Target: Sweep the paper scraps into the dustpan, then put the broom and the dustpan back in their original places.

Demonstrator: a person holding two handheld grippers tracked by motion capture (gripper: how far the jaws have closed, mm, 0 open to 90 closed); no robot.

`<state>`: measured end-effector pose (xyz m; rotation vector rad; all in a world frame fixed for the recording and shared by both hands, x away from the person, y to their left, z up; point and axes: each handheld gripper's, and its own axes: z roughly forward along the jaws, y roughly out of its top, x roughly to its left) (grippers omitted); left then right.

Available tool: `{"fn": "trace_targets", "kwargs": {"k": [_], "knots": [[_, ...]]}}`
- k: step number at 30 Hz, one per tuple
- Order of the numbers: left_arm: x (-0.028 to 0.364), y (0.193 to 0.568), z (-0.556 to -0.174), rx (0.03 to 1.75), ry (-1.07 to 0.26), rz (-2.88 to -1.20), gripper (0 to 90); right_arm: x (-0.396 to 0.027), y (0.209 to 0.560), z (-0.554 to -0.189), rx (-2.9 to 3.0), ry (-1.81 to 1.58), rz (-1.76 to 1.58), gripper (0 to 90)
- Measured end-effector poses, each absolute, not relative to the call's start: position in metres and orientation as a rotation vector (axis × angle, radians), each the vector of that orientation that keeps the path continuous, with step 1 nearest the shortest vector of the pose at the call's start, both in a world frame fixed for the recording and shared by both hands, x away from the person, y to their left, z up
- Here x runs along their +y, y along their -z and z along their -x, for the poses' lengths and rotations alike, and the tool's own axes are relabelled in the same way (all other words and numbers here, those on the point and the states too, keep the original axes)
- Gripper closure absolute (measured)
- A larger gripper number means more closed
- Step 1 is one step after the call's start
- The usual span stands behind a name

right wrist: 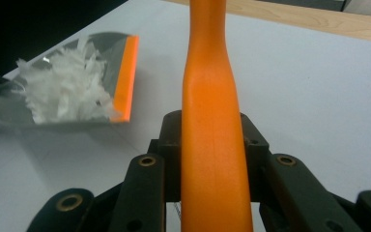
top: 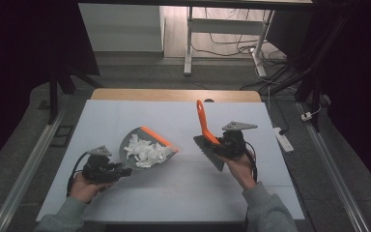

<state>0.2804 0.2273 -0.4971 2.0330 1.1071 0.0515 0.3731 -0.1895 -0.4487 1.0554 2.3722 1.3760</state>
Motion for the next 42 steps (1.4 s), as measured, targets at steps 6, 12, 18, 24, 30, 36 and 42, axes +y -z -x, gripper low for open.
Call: {"fn": "trace_targets", "kwargs": {"k": [6,12,18,24,30,36,42], "knots": [[0.228,0.495,-0.28,1.147,-0.089,-2.0,61.2,-0.198,0.45,-0.367,2.407,-1.386,-1.024,70.4],[0.23,0.494,-0.281,1.183,-0.12,-1.969,61.2,-0.207,0.45,-0.364,2.425,-1.398,-1.028,70.4],[0.234,0.497,-0.281,1.268,-0.159,-1.926,61.2,-0.215,0.453,-0.362,2.441,-1.402,-1.04,70.4],[0.231,0.502,-0.277,1.37,-0.224,-1.881,61.2,-0.221,0.455,-0.361,2.45,-1.403,-1.049,70.4],[0.226,0.507,-0.278,1.459,-0.271,-1.847,61.2,-0.226,0.455,-0.355,2.464,-1.394,-1.039,70.3],[0.225,0.511,-0.281,1.517,-0.298,-1.822,61.2,-0.235,0.457,-0.353,2.47,-1.384,-1.051,70.3],[0.228,0.518,-0.286,1.59,-0.291,-1.8,61.2,-0.241,0.463,-0.352,2.487,-1.369,-1.091,70.3]]}}
